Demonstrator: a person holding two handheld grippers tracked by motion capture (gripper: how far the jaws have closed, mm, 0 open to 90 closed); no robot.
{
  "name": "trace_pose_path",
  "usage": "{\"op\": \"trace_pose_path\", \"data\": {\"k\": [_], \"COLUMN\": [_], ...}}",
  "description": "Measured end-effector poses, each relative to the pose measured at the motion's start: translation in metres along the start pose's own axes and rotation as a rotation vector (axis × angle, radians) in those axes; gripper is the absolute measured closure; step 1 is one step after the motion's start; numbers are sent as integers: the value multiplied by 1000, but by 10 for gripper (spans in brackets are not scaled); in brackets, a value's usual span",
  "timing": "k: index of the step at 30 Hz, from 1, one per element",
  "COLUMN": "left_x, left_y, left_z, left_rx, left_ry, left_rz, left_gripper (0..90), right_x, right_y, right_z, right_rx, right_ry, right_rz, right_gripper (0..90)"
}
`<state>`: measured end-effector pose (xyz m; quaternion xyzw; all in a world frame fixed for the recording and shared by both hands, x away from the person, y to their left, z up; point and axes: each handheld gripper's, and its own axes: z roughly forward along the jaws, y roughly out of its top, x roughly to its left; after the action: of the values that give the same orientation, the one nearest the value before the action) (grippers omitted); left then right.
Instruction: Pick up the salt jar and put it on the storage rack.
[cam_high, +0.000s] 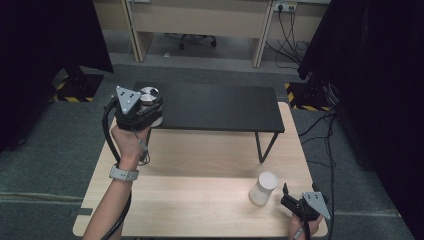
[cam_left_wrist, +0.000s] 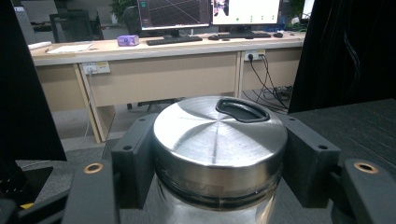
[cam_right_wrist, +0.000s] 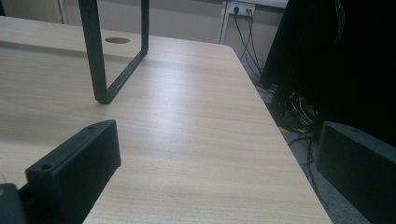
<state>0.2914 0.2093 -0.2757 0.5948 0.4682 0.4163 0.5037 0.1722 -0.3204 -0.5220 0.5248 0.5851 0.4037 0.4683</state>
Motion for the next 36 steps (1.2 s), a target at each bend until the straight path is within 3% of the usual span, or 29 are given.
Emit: {"op": "trace_pose_path", "data": {"k": [18,36], "left_x": [1,4], "left_y": [-1,-4], "left_z": [34,50], "left_rx": [-7,-4], "left_ry": [11,10], "left_rz": [10,4], "left_gripper": [343,342], "right_x": [1,2], "right_y": [0,2], "right_z": [0,1], "right_rx": [2,12], "right_ry": [-5,-6], "right_rz": [-7,-14], "right_gripper": [2,2]}}
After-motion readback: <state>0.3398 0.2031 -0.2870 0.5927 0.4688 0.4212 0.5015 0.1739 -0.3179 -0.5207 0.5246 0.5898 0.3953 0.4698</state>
